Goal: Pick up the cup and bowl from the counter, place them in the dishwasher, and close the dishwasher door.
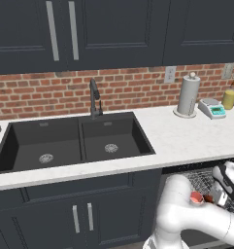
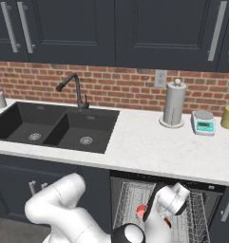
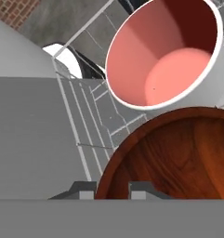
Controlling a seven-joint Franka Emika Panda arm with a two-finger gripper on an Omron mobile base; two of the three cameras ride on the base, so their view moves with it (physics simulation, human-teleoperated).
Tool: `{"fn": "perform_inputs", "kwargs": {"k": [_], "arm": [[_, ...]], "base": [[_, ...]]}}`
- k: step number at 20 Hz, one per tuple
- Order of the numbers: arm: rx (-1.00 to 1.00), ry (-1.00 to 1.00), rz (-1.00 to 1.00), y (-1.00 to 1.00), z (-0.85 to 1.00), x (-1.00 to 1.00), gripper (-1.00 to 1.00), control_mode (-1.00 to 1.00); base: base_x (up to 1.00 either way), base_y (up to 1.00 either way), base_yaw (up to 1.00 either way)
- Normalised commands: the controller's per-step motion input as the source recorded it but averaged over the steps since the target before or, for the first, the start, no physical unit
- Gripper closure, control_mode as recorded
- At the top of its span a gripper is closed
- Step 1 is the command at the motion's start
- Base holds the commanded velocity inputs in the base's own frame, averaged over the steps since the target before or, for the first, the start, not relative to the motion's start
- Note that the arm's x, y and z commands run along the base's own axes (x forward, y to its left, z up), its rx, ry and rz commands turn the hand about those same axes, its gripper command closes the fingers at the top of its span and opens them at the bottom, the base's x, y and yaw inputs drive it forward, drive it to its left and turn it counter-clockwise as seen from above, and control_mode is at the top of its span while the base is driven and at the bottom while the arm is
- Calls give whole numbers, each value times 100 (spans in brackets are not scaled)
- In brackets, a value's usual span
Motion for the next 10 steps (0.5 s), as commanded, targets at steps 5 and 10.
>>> {"fn": "perform_inputs", "kwargs": {"k": [5, 10], "arm": [[0, -2, 0, -30, 0, 19, 100, -100], [0, 0, 0, -29, 0, 21, 100, -100]], "base": [[0, 0, 0], [0, 0, 0]]}}
